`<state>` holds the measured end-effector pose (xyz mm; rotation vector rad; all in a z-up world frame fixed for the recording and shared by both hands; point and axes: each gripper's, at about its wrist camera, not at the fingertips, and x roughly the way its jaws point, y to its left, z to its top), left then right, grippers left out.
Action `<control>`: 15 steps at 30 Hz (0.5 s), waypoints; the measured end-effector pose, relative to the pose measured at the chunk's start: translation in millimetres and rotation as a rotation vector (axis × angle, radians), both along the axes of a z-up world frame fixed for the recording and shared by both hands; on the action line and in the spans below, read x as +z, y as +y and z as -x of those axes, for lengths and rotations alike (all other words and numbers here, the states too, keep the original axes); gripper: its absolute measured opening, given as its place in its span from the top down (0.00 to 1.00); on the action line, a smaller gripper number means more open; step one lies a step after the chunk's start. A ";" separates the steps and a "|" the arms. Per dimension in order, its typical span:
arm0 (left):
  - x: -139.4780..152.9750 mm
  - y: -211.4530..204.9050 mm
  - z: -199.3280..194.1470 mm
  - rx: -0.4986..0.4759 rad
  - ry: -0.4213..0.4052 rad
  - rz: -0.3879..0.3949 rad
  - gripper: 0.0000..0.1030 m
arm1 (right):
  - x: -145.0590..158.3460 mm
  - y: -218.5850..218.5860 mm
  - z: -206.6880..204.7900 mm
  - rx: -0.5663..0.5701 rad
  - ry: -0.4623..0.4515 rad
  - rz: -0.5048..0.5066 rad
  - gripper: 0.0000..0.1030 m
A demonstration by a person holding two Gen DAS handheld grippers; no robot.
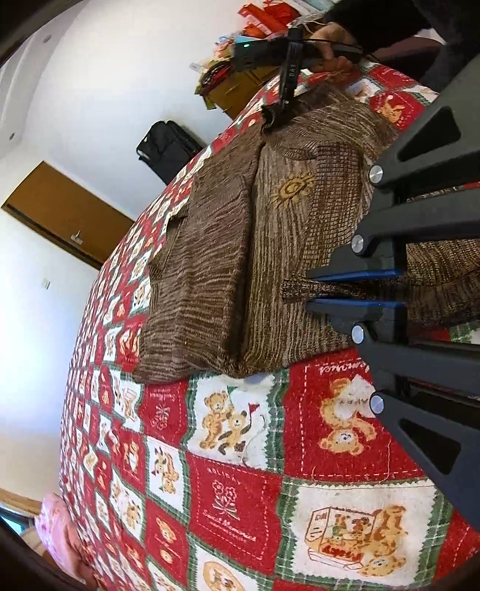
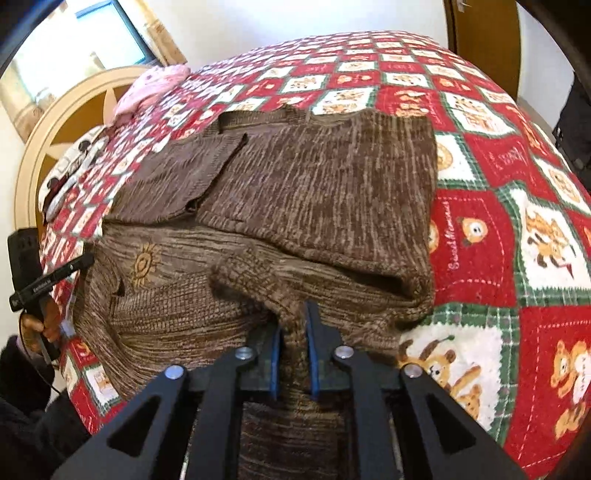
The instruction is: Fold small clothes
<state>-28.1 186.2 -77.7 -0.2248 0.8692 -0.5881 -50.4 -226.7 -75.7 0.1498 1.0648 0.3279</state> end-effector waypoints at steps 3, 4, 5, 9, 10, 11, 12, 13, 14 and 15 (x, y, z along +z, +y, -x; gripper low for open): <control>-0.7 -0.2 0.5 -0.005 0.006 -0.004 0.92 | 1.9 7.0 -5.9 0.047 -0.004 0.010 0.50; -1.6 0.1 -0.2 -0.003 0.009 -0.003 0.92 | 3.7 12.4 -8.3 0.064 -0.016 0.047 0.41; -2.7 0.3 -1.3 -0.001 0.014 -0.003 0.92 | 4.6 17.4 -10.5 0.077 -0.027 0.091 0.37; -6.0 -0.7 -3.6 -0.002 0.027 -0.021 0.92 | 6.0 41.8 -13.5 0.154 -0.077 0.270 0.37; -5.7 -1.2 -3.3 -0.005 0.024 -0.028 0.92 | 5.6 46.1 -13.3 0.167 -0.091 0.314 0.41; -5.2 -1.9 -3.1 -0.008 0.021 -0.036 0.92 | 4.9 52.2 -13.5 0.188 -0.106 0.361 0.46; -4.3 -2.6 -2.5 -0.011 0.017 -0.042 0.92 | 4.0 55.3 -13.0 0.201 -0.109 0.376 0.67; -3.9 -2.8 -2.6 -0.012 0.016 -0.043 0.92 | 3.2 57.2 -14.2 0.214 -0.105 0.383 0.89; -3.9 -3.0 -2.8 -0.013 0.017 -0.043 0.92 | 2.4 58.5 -14.8 0.216 -0.099 0.391 0.89; -3.8 -2.8 -2.9 -0.012 0.019 -0.041 0.92 | 2.4 58.3 -15.4 0.209 -0.095 0.401 0.89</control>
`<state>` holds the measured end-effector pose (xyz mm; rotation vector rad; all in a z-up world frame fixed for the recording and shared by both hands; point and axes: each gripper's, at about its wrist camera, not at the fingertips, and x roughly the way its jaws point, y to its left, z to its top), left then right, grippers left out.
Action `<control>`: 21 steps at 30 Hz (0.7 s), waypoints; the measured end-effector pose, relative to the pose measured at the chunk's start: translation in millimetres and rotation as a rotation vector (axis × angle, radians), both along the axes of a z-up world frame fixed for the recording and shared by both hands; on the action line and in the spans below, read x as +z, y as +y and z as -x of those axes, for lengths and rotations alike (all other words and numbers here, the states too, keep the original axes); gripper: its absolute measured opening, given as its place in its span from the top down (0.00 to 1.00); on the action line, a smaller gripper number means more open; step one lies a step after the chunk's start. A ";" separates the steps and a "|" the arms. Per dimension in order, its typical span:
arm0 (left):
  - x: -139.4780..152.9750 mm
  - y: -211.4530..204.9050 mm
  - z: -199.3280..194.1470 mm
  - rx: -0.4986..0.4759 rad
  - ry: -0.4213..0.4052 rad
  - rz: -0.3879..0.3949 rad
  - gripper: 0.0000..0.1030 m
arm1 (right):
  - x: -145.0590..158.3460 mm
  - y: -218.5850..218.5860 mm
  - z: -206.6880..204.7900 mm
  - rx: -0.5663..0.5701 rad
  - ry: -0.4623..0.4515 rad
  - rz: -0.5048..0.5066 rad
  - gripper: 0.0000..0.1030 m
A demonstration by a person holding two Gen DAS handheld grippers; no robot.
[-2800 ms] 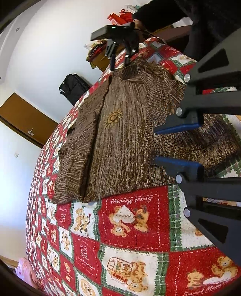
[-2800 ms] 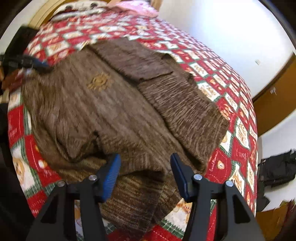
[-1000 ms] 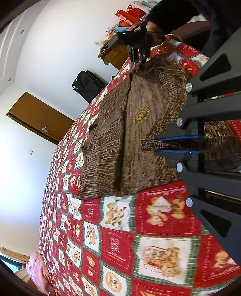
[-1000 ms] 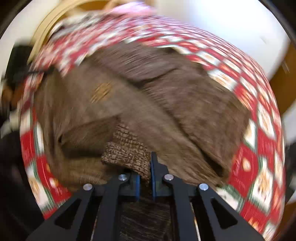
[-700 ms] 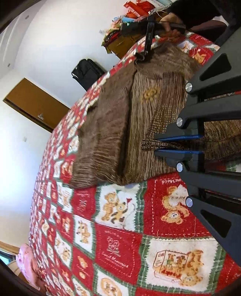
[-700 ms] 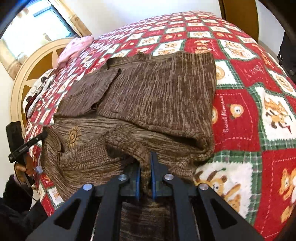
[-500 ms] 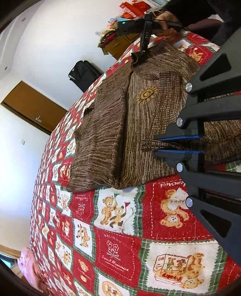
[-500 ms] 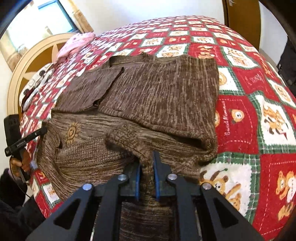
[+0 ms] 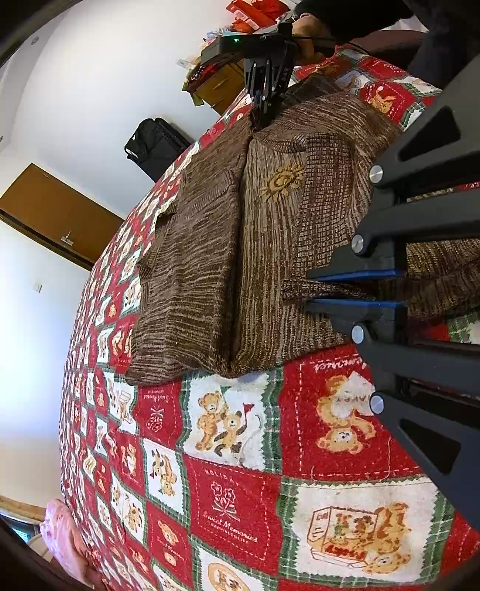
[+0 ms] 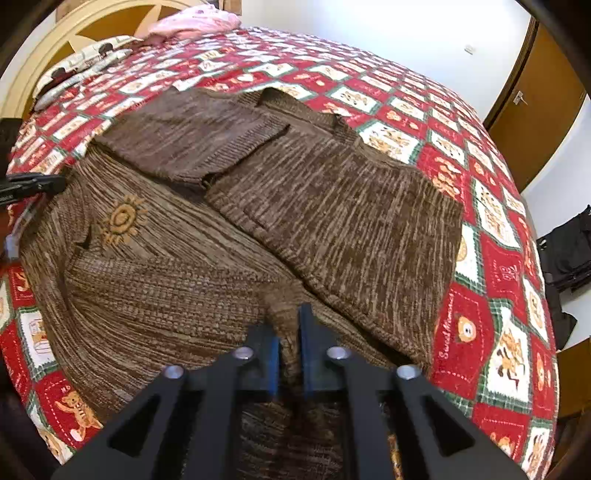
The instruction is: Fold small clothes
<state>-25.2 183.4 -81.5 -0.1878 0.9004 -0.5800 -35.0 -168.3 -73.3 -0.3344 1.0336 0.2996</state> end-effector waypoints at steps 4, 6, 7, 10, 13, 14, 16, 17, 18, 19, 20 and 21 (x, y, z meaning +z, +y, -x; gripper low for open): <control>6.7 5.6 -0.2 0.017 0.007 0.049 0.92 | 17.6 -10.1 3.5 -0.055 -0.017 -0.091 0.90; 15.2 6.2 0.9 0.009 -0.004 0.061 0.92 | 32.3 -13.9 9.0 -0.074 -0.038 -0.154 0.90; 20.5 5.6 1.6 0.000 -0.018 0.064 0.92 | 40.5 -16.9 11.1 -0.084 -0.053 -0.183 0.90; 35.4 4.0 0.8 -0.008 -0.050 0.089 0.92 | 63.9 -22.3 13.1 -0.112 -0.101 -0.265 0.91; 49.0 4.2 -2.7 0.001 -0.083 0.122 0.92 | 86.1 -26.7 14.7 -0.127 -0.159 -0.318 0.92; 52.8 4.4 -4.7 0.004 -0.094 0.123 0.92 | 90.3 -25.4 14.9 -0.128 -0.172 -0.329 0.93; 59.9 5.0 -9.4 0.013 -0.116 0.121 0.92 | 102.5 -25.7 12.0 -0.129 -0.216 -0.339 0.93; 62.3 5.6 -12.1 0.018 -0.120 0.124 0.92 | 107.5 -25.3 12.2 -0.131 -0.232 -0.340 0.93; 63.6 5.9 -16.5 0.022 -0.118 0.124 0.92 | 109.4 -26.0 11.2 -0.134 -0.237 -0.347 0.93; 63.6 5.4 -18.4 0.022 -0.114 0.120 0.92 | 109.4 -26.8 8.8 -0.137 -0.233 -0.350 0.93; 63.3 4.2 -19.1 0.018 -0.116 0.110 0.92 | 107.6 -26.7 7.0 -0.141 -0.227 -0.339 0.93; 62.5 2.4 -18.3 0.007 -0.121 0.106 0.92 | 104.8 -26.7 6.6 -0.140 -0.226 -0.328 0.92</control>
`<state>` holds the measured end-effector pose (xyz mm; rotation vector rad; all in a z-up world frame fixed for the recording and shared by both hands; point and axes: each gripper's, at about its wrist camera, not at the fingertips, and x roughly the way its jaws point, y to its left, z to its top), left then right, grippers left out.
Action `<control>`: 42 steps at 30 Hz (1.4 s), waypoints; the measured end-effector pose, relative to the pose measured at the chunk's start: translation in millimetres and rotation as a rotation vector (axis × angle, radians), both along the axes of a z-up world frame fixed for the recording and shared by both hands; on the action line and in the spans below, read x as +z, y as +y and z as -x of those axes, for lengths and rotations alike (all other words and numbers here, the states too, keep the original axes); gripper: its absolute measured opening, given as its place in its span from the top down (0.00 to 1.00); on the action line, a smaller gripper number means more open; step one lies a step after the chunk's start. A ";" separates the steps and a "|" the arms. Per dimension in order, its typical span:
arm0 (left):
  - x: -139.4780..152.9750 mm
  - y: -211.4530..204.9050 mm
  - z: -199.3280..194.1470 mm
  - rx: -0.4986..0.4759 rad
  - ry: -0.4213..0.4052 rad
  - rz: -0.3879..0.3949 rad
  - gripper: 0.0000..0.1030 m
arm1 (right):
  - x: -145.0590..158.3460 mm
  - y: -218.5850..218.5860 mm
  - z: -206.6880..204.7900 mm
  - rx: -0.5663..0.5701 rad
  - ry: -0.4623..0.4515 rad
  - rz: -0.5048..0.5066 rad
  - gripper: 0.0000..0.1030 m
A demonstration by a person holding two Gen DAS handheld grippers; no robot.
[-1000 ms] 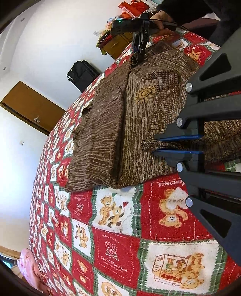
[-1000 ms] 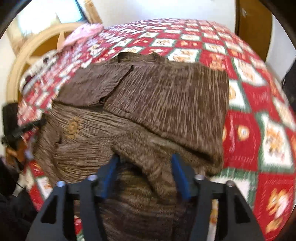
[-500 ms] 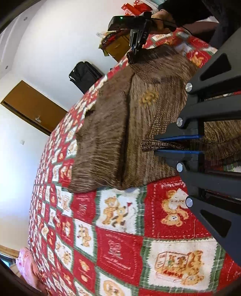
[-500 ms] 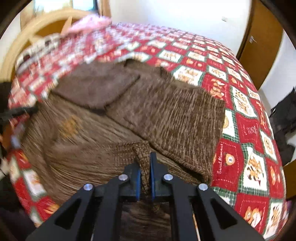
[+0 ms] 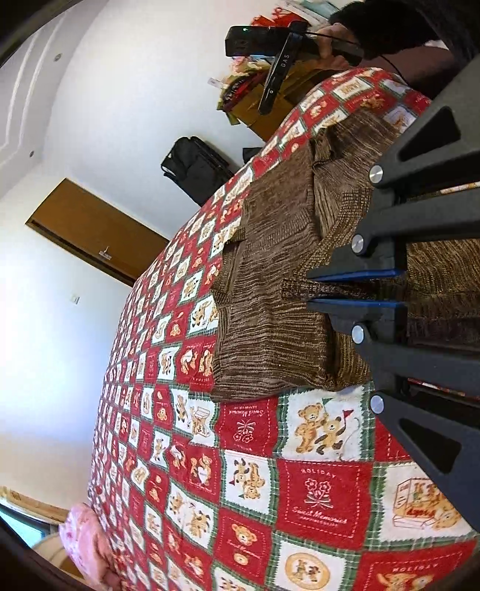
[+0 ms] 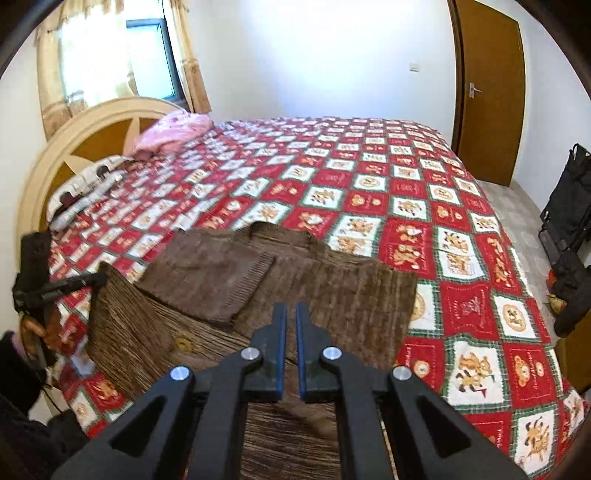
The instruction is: Fold small clothes
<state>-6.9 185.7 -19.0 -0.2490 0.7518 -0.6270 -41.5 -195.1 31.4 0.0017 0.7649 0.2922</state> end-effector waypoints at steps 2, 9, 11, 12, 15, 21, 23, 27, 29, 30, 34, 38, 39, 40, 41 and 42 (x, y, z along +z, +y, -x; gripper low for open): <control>-1.9 -1.8 3.3 -0.013 0.000 0.009 0.92 | -6.8 -5.6 3.8 0.014 0.005 -0.046 0.86; -9.7 5.7 5.8 0.021 0.027 0.027 0.92 | -45.1 -7.8 6.4 0.031 0.116 -0.028 0.29; -10.2 6.7 6.6 0.023 0.029 0.021 0.92 | -54.0 3.4 9.8 0.098 0.125 0.047 0.37; -10.3 7.0 6.8 0.024 0.028 0.016 0.92 | -59.0 12.9 11.4 0.127 0.125 0.131 0.38; -12.6 7.3 6.1 0.031 0.040 0.020 0.92 | -78.1 31.7 13.5 0.216 0.154 0.303 0.39; -18.2 3.2 6.9 0.029 0.053 0.011 0.92 | -110.0 36.2 2.7 0.237 0.220 0.416 0.85; -17.4 3.9 6.6 0.034 0.053 0.012 0.92 | -106.3 30.5 -1.3 0.210 0.237 0.364 0.89; -10.1 8.4 5.4 0.051 0.039 0.033 0.92 | -82.1 20.9 3.5 0.129 0.182 0.297 0.90; -4.6 9.4 5.0 0.050 0.025 0.049 0.92 | -61.6 16.5 10.0 0.107 0.128 0.238 0.90; -1.6 9.4 3.9 0.049 0.018 0.053 0.92 | -47.7 12.8 12.8 0.098 0.094 0.202 0.90; 10.3 8.6 -8.6 0.057 -0.007 0.057 0.92 | -17.0 7.5 11.6 0.069 0.012 0.144 0.90; 22.4 6.6 -32.8 0.069 -0.033 0.065 0.92 | -5.7 10.7 -9.8 0.029 -0.031 0.131 0.90; 25.6 5.2 -39.4 0.071 -0.043 0.062 0.92 | -4.7 8.9 -17.5 0.008 -0.037 0.124 0.90; 28.9 3.3 -46.7 0.074 -0.052 0.057 0.92 | -5.4 10.0 -21.3 -0.003 -0.042 0.125 0.90; 31.7 1.0 -53.6 0.074 -0.061 0.054 0.92 | -6.0 8.2 -28.2 -0.014 -0.047 0.124 0.90; 33.7 -0.9 -60.0 0.077 -0.071 0.050 0.92 | -6.0 7.4 -35.9 -0.030 -0.054 0.124 0.90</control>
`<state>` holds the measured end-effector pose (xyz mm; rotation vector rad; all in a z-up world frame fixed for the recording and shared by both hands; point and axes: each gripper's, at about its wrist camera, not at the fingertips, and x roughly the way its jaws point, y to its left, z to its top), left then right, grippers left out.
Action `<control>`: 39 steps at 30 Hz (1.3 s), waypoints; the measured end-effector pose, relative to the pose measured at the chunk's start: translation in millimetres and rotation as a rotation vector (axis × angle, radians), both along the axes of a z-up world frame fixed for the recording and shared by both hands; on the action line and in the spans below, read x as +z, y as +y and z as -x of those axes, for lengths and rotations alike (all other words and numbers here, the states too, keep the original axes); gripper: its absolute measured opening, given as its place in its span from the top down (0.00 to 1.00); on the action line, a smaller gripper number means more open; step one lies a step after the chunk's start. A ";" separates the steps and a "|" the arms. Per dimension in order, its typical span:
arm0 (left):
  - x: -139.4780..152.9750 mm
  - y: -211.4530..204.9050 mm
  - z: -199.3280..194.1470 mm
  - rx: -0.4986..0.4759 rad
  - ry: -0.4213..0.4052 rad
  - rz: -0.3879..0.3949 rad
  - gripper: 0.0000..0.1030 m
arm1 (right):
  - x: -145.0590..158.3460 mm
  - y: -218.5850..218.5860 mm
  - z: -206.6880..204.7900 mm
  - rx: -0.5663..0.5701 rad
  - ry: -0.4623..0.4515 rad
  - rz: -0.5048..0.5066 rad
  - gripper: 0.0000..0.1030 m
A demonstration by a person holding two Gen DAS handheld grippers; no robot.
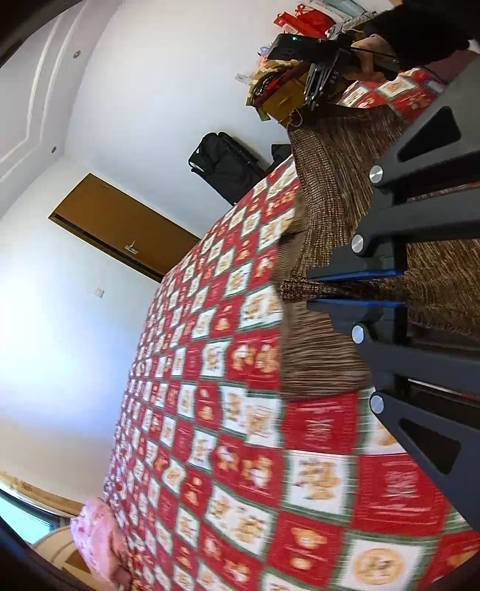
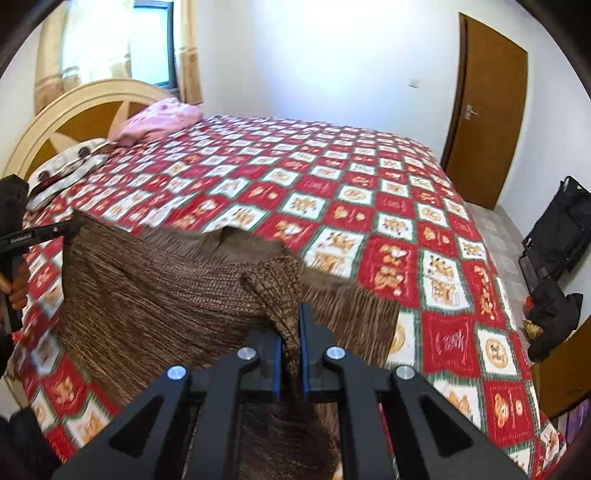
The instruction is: Fold small clothes
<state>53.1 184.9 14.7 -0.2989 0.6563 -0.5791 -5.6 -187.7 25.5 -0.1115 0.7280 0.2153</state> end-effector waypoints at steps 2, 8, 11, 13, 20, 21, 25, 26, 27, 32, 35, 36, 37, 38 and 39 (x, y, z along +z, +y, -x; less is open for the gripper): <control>1.8 -4.5 -15.8 0.011 -0.010 -0.005 0.92 | -0.6 -5.1 -13.2 -0.026 -0.014 0.001 0.90; -18.8 -18.4 -64.1 0.060 0.033 -0.024 0.92 | -13.6 -21.4 -47.0 -0.108 -0.009 -0.036 0.90; -34.5 -28.1 -83.1 0.079 0.073 -0.039 0.92 | -26.8 -29.3 -60.8 -0.134 0.021 -0.071 0.90; -45.5 -33.1 -92.1 0.094 0.099 -0.048 0.92 | -38.9 -30.8 -71.0 -0.144 0.039 -0.055 0.90; -70.5 -35.3 -103.1 0.142 0.154 -0.063 0.92 | -69.5 -44.6 -94.3 -0.155 0.092 -0.085 0.89; -74.8 -34.3 -105.0 0.153 0.165 -0.063 0.92 | -75.9 -49.1 -98.2 -0.162 0.115 -0.104 0.87; -92.1 -27.9 -109.8 0.180 0.224 -0.039 0.92 | -91.2 -73.9 -108.2 -0.217 0.191 -0.196 0.73; -93.5 -25.6 -110.7 0.184 0.234 -0.025 0.92 | -89.3 -81.8 -107.1 -0.247 0.182 -0.216 0.69; -93.2 -23.8 -110.8 0.187 0.237 -0.019 0.92 | -84.9 -91.1 -102.9 -0.288 0.162 -0.217 0.68; -82.0 -29.8 -111.8 0.171 0.231 -0.082 0.92 | -61.6 -117.1 -72.1 -0.400 0.108 -0.190 0.67; -70.6 -34.2 -110.3 0.162 0.227 -0.129 0.91 | -51.7 -103.5 -51.1 -0.361 0.113 -0.177 0.67; -66.2 -33.8 -108.0 0.160 0.216 -0.136 0.91 | -49.7 -94.9 -43.2 -0.336 0.116 -0.180 0.67; -60.7 -32.6 -104.8 0.163 0.205 -0.144 0.91 | -48.5 -84.6 -35.1 -0.306 0.119 -0.180 0.67; -55.4 -30.2 -101.4 0.189 0.198 -0.162 0.91 | -50.4 -75.7 -34.1 -0.284 0.124 -0.174 0.67; -49.9 -26.4 -96.6 0.232 0.198 -0.193 0.91 | -51.8 -65.0 -28.7 -0.259 0.133 -0.159 0.67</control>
